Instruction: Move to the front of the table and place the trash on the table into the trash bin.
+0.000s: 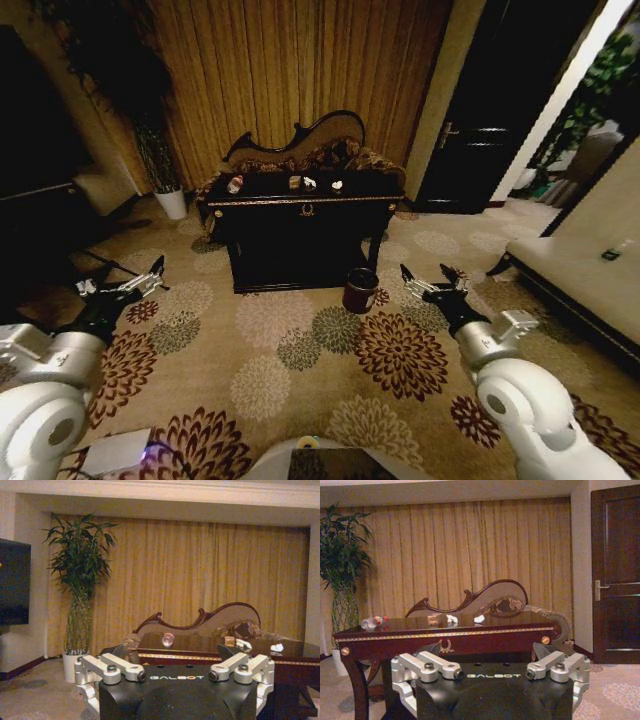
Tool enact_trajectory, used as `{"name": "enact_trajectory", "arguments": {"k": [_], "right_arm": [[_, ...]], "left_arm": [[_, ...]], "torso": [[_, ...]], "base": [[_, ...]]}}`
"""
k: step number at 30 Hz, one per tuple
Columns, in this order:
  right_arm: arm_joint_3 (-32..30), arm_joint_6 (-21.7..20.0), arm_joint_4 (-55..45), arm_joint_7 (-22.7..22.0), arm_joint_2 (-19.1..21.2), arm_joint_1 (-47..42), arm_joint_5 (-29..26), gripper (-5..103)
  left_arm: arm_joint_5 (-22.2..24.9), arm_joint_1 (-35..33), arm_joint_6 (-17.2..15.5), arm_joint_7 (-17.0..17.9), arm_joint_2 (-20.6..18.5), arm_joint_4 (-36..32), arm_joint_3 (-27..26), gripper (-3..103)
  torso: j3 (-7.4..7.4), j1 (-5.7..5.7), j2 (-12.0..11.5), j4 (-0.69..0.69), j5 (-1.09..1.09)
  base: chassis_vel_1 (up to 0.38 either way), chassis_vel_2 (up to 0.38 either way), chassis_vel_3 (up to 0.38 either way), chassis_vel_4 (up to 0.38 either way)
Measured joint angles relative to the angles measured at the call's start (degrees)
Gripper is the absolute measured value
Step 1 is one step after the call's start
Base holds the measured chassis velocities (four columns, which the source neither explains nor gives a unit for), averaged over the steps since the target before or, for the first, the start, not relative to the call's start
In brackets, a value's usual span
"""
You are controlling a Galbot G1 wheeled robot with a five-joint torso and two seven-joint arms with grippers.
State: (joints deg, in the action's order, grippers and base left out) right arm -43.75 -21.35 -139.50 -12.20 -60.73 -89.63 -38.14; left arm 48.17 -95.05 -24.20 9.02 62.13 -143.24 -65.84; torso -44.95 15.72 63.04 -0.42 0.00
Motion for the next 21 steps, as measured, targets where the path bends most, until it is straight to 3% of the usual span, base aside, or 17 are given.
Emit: {"name": "enact_trajectory", "arguments": {"k": [21], "right_arm": [[0.2, 2.2, 1.9, 1.2, 0.1, 0.3, 0.3, 100]], "left_arm": [[-1.2, 0.2, 0.2, -1.3, 0.1, 0.0, 1.1, 100]], "torso": [[0.00, -0.01, 0.0, 0.00, 0.00]], "base": [[-0.007, 0.009, 0.010, -0.012]]}}
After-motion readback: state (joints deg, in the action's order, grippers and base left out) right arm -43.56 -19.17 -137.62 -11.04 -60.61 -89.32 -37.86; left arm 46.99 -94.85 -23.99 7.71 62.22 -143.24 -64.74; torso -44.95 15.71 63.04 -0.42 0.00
